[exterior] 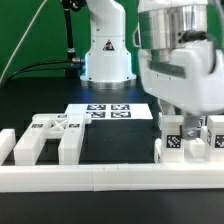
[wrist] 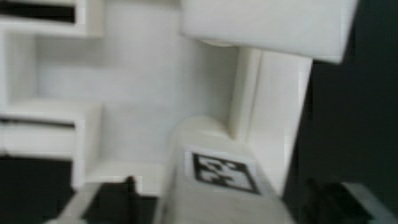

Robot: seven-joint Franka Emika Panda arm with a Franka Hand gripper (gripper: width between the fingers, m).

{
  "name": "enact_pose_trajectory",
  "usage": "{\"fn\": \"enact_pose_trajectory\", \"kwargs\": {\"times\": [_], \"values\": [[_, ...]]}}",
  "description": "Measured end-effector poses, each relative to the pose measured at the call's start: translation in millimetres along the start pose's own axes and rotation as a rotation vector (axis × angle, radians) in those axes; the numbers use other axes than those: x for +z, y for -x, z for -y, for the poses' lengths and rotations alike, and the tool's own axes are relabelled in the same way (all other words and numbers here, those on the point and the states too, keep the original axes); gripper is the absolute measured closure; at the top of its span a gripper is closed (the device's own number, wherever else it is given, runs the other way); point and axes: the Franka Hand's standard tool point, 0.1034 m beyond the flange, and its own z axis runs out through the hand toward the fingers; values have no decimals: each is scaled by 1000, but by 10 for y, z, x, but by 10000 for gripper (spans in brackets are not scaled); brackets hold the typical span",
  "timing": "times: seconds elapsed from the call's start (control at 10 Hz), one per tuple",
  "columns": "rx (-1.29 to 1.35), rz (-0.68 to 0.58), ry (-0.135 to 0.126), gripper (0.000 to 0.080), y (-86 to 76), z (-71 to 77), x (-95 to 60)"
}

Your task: Assemble chair

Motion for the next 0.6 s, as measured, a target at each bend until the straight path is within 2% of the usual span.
{"fn": "enact_pose_trajectory", "kwargs": {"times": [0.1, 0.2, 0.4, 0.6], "values": [[-125, 0, 1, 179, -13, -21, 8], [-106, -26, -24, 159, -54, -1, -19], [-282, -38, -12, 151, -79, -18, -15], [-636, -52, 22, 150, -107, -70, -7]]}}
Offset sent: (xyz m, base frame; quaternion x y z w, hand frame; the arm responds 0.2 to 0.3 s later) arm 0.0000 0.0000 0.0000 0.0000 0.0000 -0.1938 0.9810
